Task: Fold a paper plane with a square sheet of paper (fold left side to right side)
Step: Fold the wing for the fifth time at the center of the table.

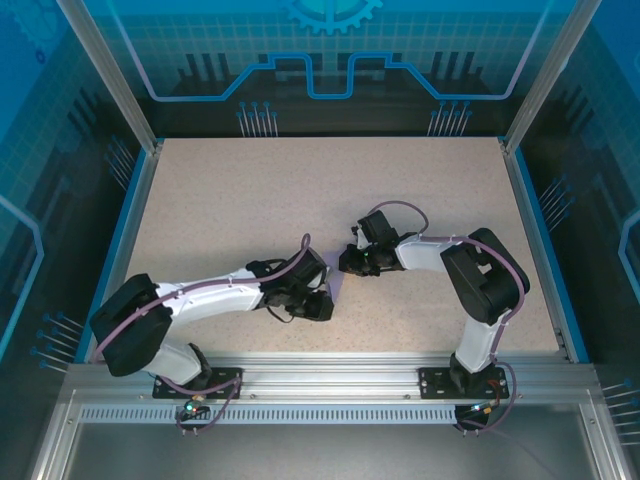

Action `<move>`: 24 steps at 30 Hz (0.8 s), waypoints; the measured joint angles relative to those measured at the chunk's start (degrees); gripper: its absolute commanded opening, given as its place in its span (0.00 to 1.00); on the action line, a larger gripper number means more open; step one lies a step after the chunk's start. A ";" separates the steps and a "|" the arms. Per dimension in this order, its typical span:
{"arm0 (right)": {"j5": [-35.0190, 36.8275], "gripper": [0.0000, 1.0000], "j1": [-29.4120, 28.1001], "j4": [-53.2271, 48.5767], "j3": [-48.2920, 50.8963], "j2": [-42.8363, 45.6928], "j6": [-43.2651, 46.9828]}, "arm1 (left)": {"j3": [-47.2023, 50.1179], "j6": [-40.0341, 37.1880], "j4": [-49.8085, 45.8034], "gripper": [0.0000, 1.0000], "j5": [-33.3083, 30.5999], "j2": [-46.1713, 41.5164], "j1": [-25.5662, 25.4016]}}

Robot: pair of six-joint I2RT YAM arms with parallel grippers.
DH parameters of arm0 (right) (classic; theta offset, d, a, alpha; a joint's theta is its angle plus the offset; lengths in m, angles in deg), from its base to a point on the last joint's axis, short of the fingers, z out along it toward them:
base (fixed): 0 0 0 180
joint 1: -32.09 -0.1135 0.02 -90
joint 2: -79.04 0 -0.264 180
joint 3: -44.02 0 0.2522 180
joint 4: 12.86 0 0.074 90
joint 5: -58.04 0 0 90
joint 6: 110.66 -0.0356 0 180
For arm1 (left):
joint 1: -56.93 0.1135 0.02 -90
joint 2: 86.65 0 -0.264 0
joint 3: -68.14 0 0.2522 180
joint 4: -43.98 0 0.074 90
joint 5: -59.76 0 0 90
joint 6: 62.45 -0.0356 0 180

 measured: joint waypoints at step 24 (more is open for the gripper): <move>-0.87 0.13 0.37 -0.46 -0.42 -0.42 0.00 | -7.21 -3.37 6.97 0.23 4.09 13.05 4.44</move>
